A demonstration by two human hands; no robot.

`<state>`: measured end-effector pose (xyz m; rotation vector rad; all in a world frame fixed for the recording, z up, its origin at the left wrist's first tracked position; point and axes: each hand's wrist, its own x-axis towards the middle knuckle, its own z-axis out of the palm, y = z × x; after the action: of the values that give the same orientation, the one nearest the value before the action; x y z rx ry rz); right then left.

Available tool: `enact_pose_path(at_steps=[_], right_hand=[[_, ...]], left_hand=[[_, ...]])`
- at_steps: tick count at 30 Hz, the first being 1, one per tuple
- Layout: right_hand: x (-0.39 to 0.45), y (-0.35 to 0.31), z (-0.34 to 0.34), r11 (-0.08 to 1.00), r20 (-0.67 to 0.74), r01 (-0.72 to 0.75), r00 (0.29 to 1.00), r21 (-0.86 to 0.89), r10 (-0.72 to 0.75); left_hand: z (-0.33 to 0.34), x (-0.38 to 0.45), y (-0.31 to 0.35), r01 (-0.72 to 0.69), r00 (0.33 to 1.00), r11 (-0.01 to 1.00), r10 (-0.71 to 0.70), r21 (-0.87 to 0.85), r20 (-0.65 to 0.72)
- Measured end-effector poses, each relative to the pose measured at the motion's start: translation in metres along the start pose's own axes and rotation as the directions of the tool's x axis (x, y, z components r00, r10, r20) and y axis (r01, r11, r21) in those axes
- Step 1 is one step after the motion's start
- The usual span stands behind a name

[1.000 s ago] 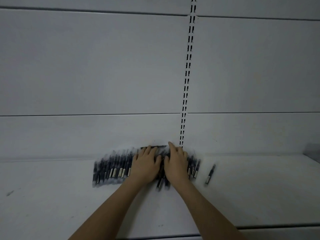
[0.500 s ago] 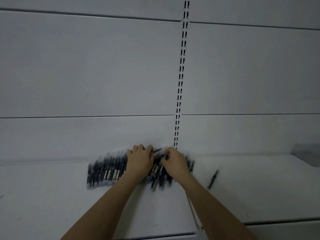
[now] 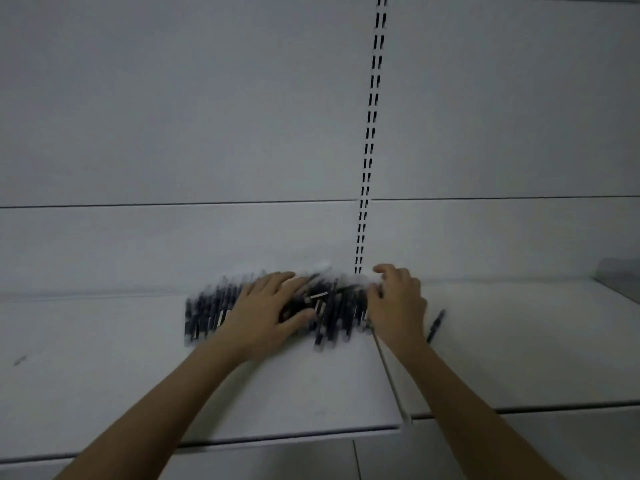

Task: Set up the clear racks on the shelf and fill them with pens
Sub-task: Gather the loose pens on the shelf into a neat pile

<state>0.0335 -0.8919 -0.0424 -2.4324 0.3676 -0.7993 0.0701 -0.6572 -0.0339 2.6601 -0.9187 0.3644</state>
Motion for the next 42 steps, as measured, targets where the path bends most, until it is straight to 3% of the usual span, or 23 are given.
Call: enact_pose_path(at_steps=[2, 5, 9, 13, 16, 19, 22, 26, 29, 32, 39, 42], right_hand=[[-0.003, 0.025, -0.007, 0.987, -0.033, -0.117, 0.993, -0.109, 0.114], [-0.002, 0.048, -0.007, 0.963, 0.08, -0.259, 0.961, -0.078, 0.265], [-0.001, 0.055, 0.001, 0.981, 0.24, -0.195, 0.951, -0.015, 0.193], [0.001, 0.06, -0.004, 0.98, 0.174, -0.195, 0.967, 0.046, 0.184], [-0.001, 0.062, -0.005, 0.968, 0.111, -0.235, 0.968, 0.09, 0.225], [0.0, 0.061, -0.01, 0.96, 0.127, -0.236, 0.968, 0.152, 0.218], [0.005, 0.063, -0.02, 0.947, 0.109, -0.245, 0.968, 0.206, 0.226], [0.009, 0.06, -0.026, 0.947, -0.024, -0.188, 0.979, 0.262, 0.201], [0.009, 0.055, -0.021, 0.979, 0.116, -0.171, 0.981, 0.111, 0.158], [0.011, 0.06, -0.018, 0.989, 0.275, -0.102, 0.953, -0.102, 0.127], [0.021, 0.053, -0.036, 0.983, 0.446, -0.025, 0.889, -0.181, 0.105], [0.025, 0.046, -0.037, 0.981, 0.506, 0.008, 0.858, -0.192, 0.092]], left_hand=[[0.006, -0.01, 0.005, -0.049, 0.995, 0.995, 0.042, 0.086, 0.085], [0.019, 0.0, 0.017, -0.071, 0.987, 0.987, 0.048, 0.146, 0.154], [0.031, 0.023, 0.022, -0.028, 0.984, 0.984, -0.004, 0.175, 0.176], [0.037, 0.031, 0.026, -0.086, 0.996, 0.979, 0.084, 0.186, 0.019], [0.045, 0.034, 0.031, -0.175, 0.955, 0.94, 0.235, 0.294, -0.183], [0.044, 0.039, 0.039, -0.207, 0.923, 0.923, 0.294, 0.325, -0.248], [0.043, 0.042, 0.045, -0.197, 0.91, 0.919, 0.301, 0.342, -0.284], [0.037, 0.044, 0.056, -0.096, 0.917, 0.954, 0.196, 0.283, -0.347], [0.038, 0.042, 0.07, -0.045, 0.97, 0.97, 0.1, 0.238, -0.223], [0.039, 0.037, 0.084, -0.1, 0.991, 0.967, 0.117, 0.234, -0.059], [0.033, 0.044, 0.098, -0.153, 0.986, 0.946, 0.125, 0.287, 0.113], [0.035, 0.053, 0.097, -0.123, 0.988, 0.95, 0.089, 0.286, 0.126]])
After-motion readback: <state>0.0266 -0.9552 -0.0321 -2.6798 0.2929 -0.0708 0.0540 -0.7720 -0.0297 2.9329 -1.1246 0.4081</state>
